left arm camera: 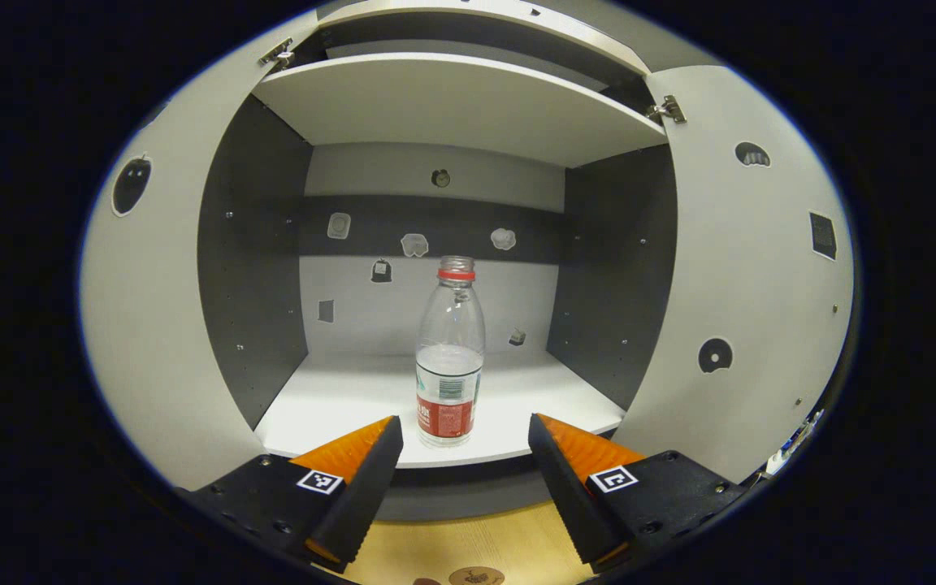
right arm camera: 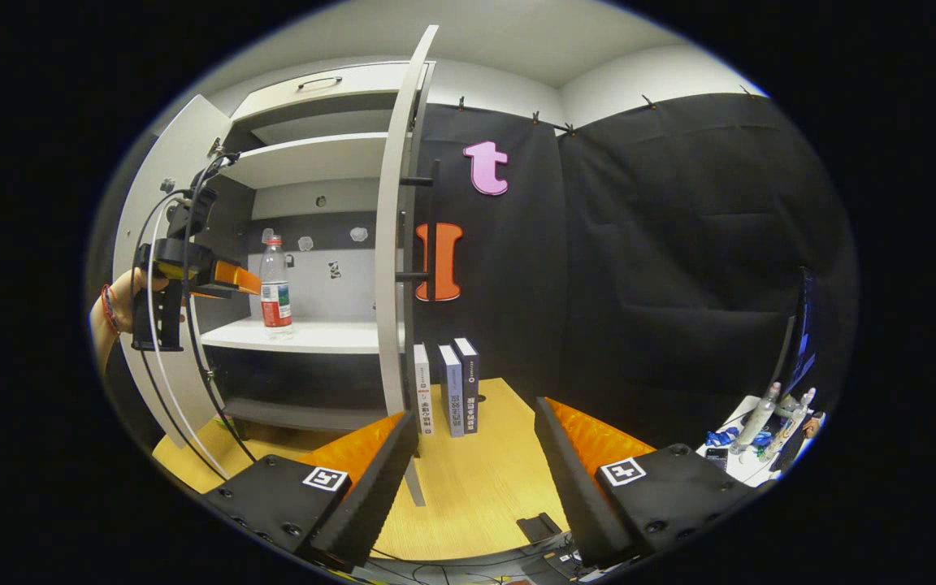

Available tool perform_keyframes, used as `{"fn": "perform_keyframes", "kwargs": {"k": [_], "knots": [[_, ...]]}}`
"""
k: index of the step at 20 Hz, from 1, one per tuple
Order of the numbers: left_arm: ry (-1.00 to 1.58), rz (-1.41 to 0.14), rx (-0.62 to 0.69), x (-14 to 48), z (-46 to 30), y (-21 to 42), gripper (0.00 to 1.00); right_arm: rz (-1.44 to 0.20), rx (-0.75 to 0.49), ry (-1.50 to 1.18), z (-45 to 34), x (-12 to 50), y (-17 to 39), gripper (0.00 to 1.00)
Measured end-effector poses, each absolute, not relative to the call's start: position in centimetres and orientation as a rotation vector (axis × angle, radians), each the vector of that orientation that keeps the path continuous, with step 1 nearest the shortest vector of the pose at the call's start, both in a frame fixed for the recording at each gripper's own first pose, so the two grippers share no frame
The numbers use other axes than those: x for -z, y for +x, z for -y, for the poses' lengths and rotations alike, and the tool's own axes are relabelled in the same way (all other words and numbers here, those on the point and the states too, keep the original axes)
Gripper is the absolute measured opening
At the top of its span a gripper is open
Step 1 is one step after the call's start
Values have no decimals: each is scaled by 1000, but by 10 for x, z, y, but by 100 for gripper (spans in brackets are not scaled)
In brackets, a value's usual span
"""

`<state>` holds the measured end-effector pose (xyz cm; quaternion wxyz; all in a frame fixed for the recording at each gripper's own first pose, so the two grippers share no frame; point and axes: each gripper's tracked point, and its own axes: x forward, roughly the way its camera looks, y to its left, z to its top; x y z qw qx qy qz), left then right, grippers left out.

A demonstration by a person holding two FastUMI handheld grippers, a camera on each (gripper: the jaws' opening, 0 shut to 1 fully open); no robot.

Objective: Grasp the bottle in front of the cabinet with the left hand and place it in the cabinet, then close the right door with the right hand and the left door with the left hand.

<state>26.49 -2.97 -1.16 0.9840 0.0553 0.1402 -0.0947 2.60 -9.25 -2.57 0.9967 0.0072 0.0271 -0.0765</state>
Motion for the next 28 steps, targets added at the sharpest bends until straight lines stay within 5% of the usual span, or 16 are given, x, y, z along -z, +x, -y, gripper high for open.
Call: {"fn": "perform_keyframes", "kwargs": {"k": [16,28], "knots": [[33,-168,77,-9,-48,103,95,-34,35,25,111,5,94,97],[76,-84,-71,-46,-114,37,95,0,3,-43,116,-4,144,97]]}}
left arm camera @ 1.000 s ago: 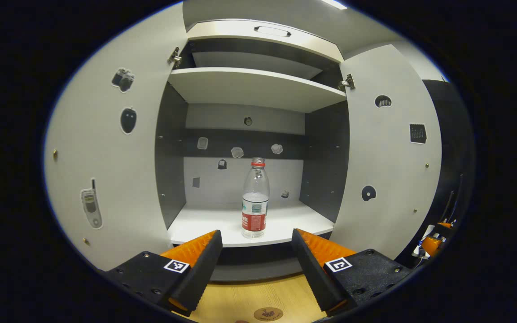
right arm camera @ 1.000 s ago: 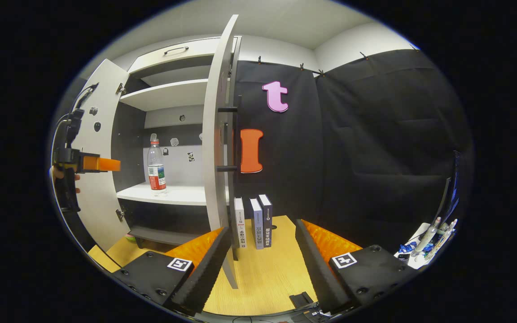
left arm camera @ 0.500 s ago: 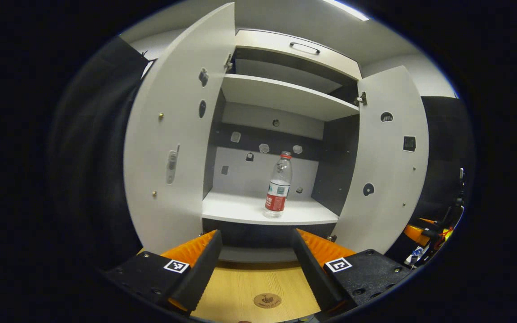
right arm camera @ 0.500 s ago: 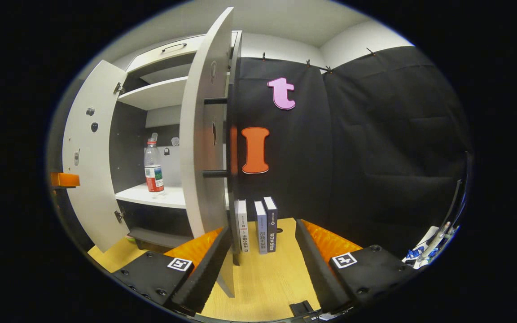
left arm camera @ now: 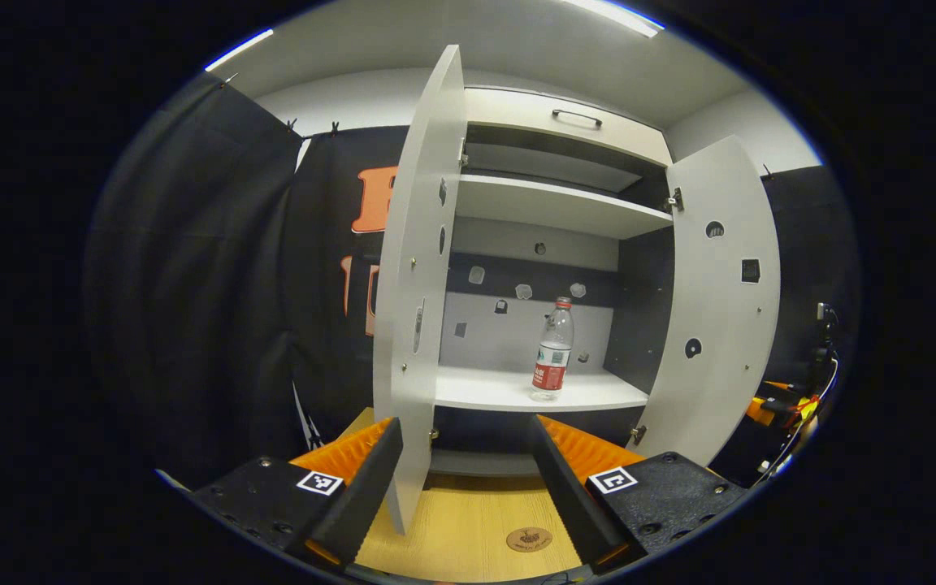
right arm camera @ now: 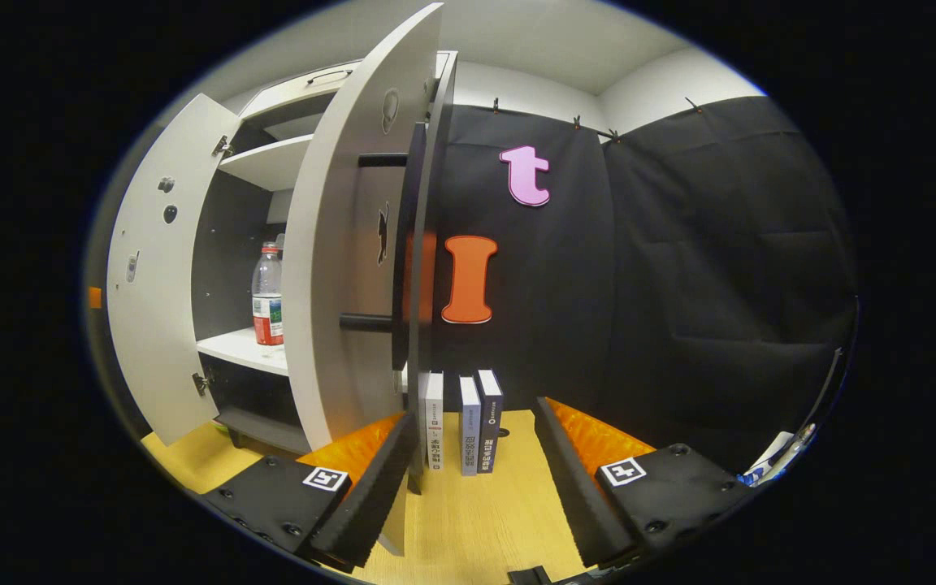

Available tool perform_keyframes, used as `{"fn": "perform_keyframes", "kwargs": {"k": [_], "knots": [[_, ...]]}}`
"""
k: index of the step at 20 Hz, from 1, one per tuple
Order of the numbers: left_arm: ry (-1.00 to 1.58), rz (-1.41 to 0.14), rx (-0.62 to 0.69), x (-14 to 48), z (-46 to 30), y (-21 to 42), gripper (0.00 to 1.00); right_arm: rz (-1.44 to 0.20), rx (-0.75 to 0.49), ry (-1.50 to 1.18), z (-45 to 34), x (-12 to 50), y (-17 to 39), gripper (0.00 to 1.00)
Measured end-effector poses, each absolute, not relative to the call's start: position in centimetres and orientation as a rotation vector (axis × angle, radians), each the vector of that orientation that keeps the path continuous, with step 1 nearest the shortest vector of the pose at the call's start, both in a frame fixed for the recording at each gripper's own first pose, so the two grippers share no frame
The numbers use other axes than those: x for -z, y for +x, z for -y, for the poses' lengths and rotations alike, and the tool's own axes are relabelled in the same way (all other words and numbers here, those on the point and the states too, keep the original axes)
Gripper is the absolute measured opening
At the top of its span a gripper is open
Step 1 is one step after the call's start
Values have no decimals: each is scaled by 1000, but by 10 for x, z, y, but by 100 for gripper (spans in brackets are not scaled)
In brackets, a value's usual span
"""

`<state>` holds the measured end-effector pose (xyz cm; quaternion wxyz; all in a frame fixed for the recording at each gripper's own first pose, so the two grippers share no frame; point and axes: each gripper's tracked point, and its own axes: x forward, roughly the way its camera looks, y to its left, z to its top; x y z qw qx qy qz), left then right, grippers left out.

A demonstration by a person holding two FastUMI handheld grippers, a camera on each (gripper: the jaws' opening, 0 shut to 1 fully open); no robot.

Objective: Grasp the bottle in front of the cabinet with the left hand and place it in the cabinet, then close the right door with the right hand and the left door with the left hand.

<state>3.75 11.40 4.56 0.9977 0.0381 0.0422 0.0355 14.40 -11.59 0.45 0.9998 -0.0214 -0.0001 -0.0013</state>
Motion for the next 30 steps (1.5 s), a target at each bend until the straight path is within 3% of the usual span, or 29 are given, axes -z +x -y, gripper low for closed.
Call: {"fn": "perform_keyframes", "kwargs": {"k": [6,7,8,9,10,30], "knots": [[61,-66,-114,-54,-132,24,95,5,-1,-47,114,-9,148,89],[62,-60,-122,-57,-135,23,96,3,-9,-43,111,-8,149,95],[65,-56,-131,-58,-139,21,96,2,-9,-42,110,-9,149,94],[66,-52,-136,-60,-141,21,96,1,-7,-42,109,-9,147,86],[64,-48,-139,-62,-144,20,96,1,-2,-41,108,-9,146,93],[34,-24,-191,-72,-170,17,95,9,-133,-36,30,-10,145,93]]}}
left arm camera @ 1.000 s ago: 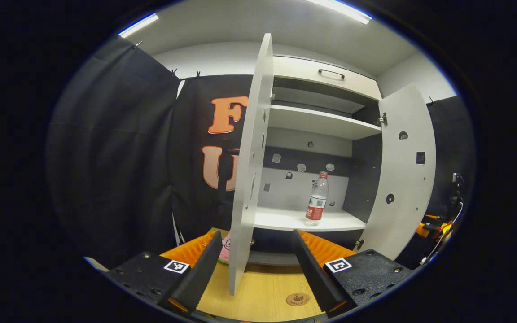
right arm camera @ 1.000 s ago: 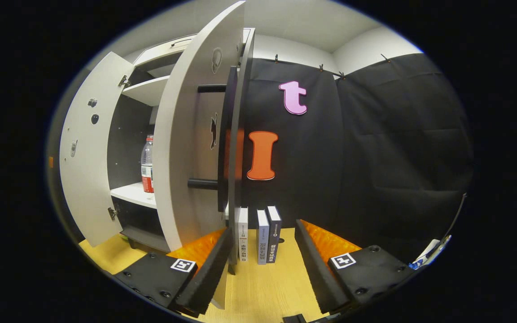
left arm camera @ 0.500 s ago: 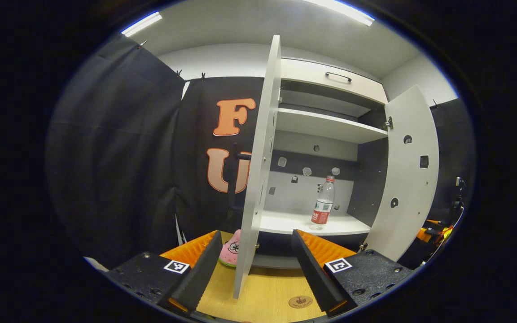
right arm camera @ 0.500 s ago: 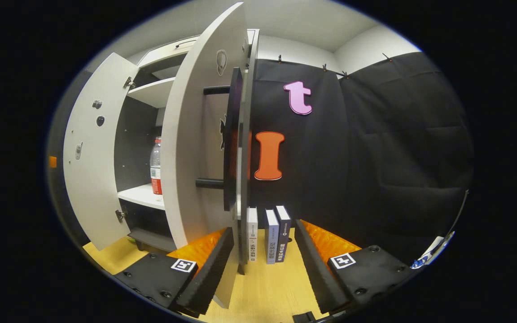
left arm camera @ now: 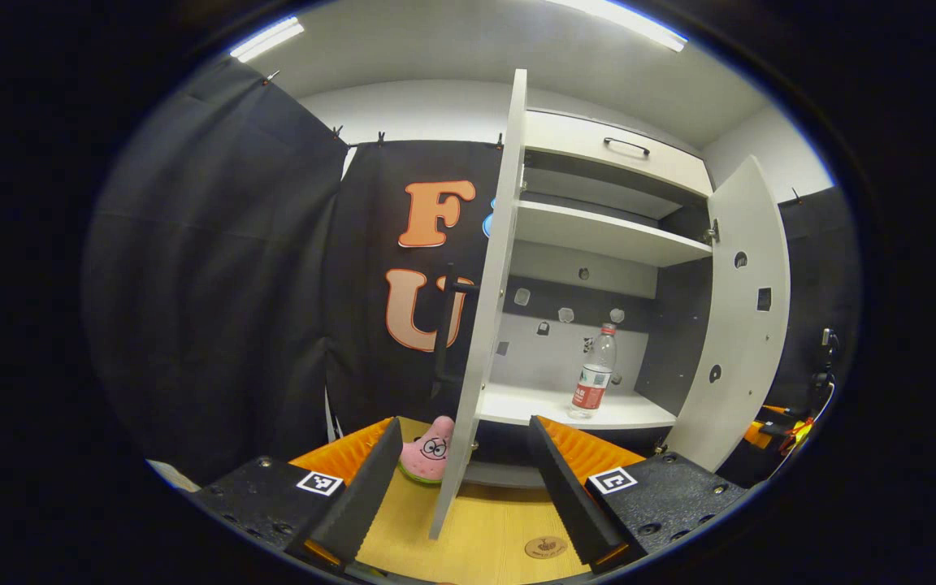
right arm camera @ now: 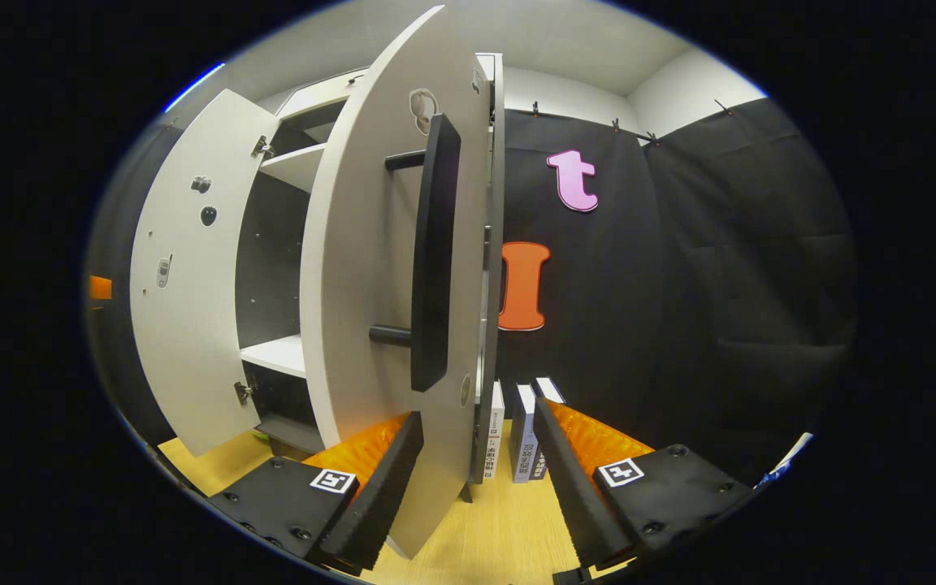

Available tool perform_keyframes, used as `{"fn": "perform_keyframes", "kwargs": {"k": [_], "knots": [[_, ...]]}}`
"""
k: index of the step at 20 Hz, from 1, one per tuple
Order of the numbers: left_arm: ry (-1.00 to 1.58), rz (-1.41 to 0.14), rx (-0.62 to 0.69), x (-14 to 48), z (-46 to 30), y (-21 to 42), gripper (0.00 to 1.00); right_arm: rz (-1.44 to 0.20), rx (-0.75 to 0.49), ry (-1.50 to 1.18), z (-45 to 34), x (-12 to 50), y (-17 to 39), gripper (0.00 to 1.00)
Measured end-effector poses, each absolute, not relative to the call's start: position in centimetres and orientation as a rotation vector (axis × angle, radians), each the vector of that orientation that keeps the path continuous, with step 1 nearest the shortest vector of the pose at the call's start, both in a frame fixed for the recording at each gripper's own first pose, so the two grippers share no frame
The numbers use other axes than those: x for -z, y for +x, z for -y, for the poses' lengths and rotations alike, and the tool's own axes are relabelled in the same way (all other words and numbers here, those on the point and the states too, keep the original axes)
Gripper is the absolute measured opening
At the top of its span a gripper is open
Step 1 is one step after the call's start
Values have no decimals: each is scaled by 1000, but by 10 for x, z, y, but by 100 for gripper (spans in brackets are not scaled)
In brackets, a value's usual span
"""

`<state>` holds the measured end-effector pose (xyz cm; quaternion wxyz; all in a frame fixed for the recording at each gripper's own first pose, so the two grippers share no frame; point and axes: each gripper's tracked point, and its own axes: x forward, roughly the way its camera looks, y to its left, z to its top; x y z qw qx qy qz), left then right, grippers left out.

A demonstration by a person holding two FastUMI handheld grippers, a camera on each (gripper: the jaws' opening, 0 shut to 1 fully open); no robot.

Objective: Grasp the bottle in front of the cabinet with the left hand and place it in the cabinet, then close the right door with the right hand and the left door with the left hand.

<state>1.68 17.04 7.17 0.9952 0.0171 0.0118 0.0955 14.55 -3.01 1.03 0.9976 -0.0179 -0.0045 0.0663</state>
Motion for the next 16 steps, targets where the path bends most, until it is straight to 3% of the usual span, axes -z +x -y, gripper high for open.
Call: {"fn": "perform_keyframes", "kwargs": {"k": [16], "knots": [[41,-23,-220,-70,-179,12,93,2,-170,-47,-3,-7,161,92]]}}
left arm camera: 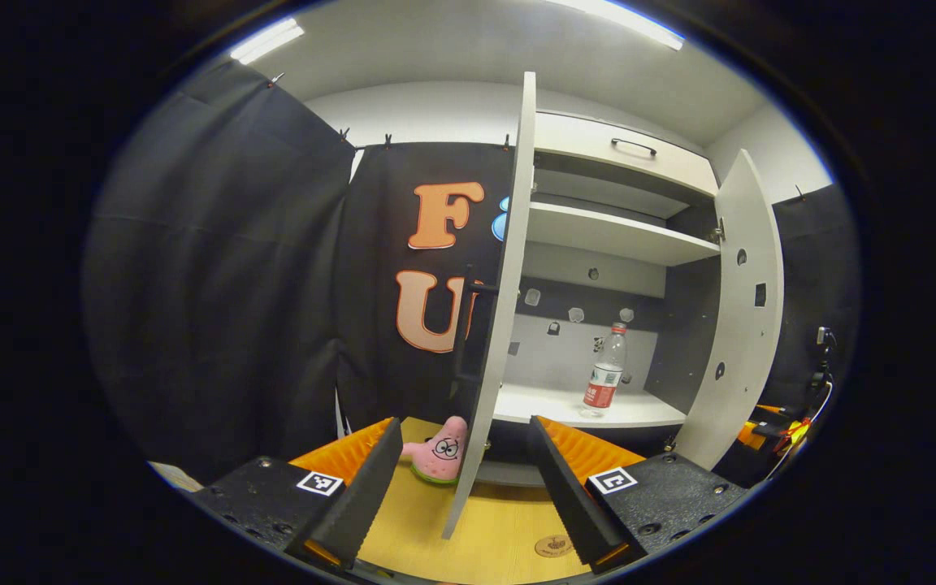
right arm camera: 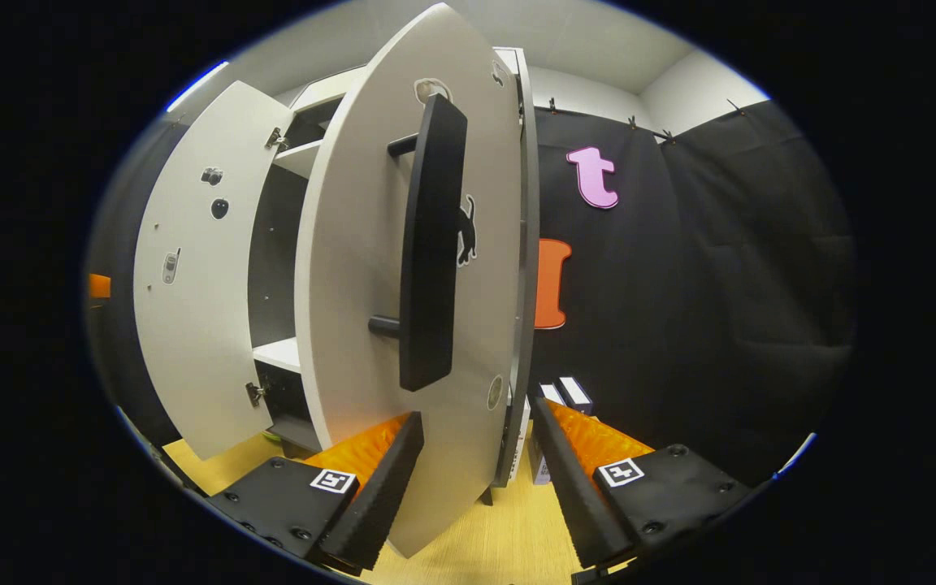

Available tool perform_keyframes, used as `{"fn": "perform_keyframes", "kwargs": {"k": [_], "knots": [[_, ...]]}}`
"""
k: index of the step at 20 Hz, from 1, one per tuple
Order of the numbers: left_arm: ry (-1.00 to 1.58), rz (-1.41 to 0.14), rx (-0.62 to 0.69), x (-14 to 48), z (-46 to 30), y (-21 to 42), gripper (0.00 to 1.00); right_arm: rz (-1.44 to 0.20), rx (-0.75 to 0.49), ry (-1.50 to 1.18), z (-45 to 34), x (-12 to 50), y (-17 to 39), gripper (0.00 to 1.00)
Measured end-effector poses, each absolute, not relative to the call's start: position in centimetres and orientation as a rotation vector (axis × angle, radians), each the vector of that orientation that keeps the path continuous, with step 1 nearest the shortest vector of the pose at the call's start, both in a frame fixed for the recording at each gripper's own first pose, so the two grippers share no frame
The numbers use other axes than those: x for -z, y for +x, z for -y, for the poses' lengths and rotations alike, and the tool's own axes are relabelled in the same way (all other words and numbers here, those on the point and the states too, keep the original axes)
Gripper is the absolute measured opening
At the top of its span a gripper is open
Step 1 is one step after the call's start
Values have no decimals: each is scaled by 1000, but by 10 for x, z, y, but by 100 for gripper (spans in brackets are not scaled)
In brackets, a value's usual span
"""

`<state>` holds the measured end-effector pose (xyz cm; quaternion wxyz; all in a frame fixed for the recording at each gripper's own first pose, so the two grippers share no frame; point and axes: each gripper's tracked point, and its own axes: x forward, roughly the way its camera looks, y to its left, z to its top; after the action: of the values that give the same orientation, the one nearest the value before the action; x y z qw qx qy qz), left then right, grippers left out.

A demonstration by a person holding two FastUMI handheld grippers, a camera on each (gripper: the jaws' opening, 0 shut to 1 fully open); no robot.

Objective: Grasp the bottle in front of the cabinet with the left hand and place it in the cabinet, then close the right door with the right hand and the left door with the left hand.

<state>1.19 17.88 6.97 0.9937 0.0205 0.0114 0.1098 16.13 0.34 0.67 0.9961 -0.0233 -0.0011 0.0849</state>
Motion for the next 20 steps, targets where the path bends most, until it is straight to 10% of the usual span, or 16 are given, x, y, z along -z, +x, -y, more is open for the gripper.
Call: {"fn": "perform_keyframes", "kwargs": {"k": [20], "knots": [[23,-30,-276,-71,-201,16,95,-4,-195,-45,-65,-8,234,93]]}}
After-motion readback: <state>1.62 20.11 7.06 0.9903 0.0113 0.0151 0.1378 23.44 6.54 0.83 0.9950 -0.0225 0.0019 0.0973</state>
